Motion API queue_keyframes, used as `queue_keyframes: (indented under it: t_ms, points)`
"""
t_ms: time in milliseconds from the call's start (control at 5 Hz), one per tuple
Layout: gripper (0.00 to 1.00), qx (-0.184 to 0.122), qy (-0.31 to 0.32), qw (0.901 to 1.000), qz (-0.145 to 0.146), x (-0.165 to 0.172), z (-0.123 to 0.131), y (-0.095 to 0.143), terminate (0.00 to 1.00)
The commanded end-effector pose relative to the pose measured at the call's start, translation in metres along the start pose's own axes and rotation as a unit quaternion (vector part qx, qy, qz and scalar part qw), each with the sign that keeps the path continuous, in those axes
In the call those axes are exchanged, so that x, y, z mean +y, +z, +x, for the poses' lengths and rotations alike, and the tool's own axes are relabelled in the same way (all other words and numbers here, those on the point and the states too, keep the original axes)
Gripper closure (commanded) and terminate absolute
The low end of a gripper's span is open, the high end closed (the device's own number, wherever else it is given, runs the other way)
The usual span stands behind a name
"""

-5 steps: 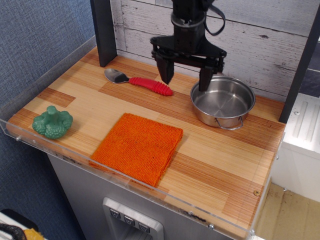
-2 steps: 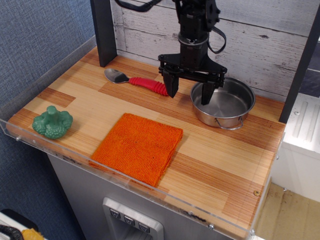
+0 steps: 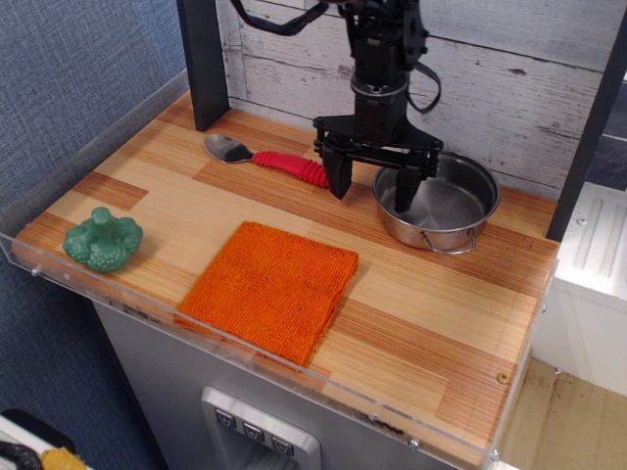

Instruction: Place the pot on the napkin

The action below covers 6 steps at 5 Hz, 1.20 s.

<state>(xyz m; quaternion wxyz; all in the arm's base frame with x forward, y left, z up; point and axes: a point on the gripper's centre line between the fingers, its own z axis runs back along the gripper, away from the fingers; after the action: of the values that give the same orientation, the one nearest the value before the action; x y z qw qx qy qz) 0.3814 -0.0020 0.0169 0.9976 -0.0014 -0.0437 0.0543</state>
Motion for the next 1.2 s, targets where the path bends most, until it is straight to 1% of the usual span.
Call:
queue_keyframes:
  t_ms: [0, 200, 400, 600, 800, 1000]
  points:
    - [1.0, -0.029, -0.004, 0.9995, -0.014, 0.0, 0.009, 0.015, 0.0]
    - [1.0, -0.033, -0.004, 0.9991, -0.027, -0.002, 0.009, 0.016, 0.0]
    - [1.0, -0.036, -0.023, 0.9971, -0.063, -0.003, 0.008, 0.027, 0.0]
    - [1.0, -0.023, -0.024, 0.9986, -0.042, -0.005, 0.005, 0.046, 0.0]
    - [1.0, -0.027, -0.023, 0.9985, -0.042, -0.005, -0.004, 0.067, 0.0]
    - [1.0, -0.019, -0.021, 0.9989, -0.036, 0.001, -0.022, 0.078, 0.0]
